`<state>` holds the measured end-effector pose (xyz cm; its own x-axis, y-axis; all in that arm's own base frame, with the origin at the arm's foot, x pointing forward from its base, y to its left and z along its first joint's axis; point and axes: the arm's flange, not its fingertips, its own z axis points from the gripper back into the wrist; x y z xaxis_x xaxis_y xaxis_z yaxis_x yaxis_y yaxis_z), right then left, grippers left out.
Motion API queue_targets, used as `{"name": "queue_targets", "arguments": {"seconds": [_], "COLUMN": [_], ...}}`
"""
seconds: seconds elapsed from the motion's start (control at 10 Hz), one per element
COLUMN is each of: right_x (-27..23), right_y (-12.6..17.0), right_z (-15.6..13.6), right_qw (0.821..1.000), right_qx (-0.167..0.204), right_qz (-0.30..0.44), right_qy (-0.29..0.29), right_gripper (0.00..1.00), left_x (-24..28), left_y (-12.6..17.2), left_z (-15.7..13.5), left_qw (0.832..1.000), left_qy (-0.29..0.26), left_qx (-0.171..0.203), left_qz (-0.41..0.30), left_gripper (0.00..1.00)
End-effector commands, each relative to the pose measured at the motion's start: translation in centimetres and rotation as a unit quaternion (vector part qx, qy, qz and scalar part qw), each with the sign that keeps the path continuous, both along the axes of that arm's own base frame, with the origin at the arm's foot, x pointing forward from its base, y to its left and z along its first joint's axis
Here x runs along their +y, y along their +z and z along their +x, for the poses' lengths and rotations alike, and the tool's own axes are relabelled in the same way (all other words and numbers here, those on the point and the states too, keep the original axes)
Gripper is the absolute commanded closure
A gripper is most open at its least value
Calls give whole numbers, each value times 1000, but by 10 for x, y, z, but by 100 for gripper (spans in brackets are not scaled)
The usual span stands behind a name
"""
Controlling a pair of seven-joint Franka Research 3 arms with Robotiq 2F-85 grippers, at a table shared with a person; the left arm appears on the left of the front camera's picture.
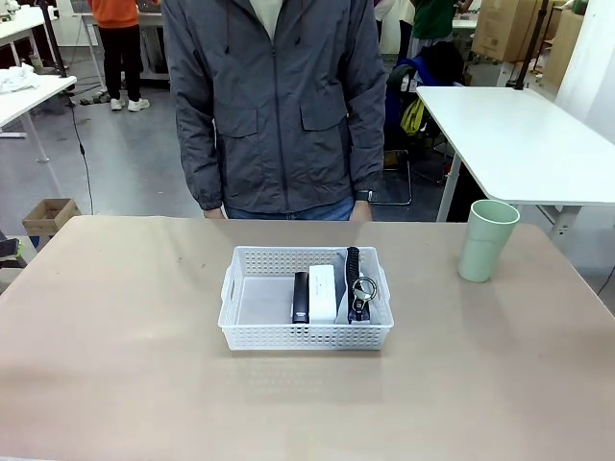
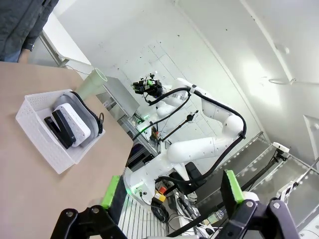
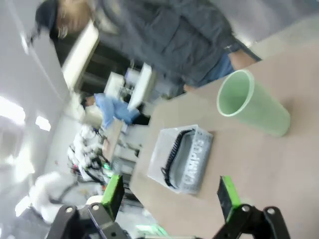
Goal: Efficiently arrange items inside the basket to fit them all.
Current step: Pick up the Reusable plastic cup and place it inside the Organizing basket.
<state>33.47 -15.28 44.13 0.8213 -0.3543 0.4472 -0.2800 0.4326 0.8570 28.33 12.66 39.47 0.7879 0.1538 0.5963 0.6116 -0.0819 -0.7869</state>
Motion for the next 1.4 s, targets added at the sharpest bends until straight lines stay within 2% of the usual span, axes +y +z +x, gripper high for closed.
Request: {"name": "queue_targets", "arguments": {"seconds": [0.0,0.1,0.2,0.5,0.6,0.7,0.9,1.0,1.1,1.2,1.3], "right_x": [-3,2,13,43,45,28,28,32,38,37,38], "right_y": [-23,-35,-45,-76,-85,-64,-64,-74,-91,-109,-124], "right_z": [22,23,23,23,26,27,27,24,38,52,57], "right_qw": [992,964,938,898,891,909,909,901,868,870,863], "right_qx": [-89,-170,-202,-219,-225,-198,-198,-205,-265,-316,-345], "right_qz": [-75,-146,-212,-344,-373,-303,-303,-332,-397,-351,-339], "right_qy": [58,144,188,163,127,208,208,192,139,142,143], "right_gripper": [0,0,0,0,0,0,0,0,0,0,0], "left_x": [-13,-13,-13,-13,-13,-13,-13,-13,-13,-13,-13], "left_y": [4,4,4,4,4,4,4,4,4,4,4], "left_z": [-9,-9,-9,-9,-9,-9,-9,-9,-9,-9,-9], "left_qw": [1000,1000,1000,1000,1000,1000,1000,1000,1000,1000,1000], "left_qy": [8,8,8,8,8,8,8,8,8,8,8], "left_qx": [7,7,7,7,7,7,7,7,7,7,7], "left_qz": [-7,-7,-7,-7,-7,-7,-7,-7,-7,-7,-7], "left_gripper": [0,0,0,0,0,0,0,0,0,0,0]}}
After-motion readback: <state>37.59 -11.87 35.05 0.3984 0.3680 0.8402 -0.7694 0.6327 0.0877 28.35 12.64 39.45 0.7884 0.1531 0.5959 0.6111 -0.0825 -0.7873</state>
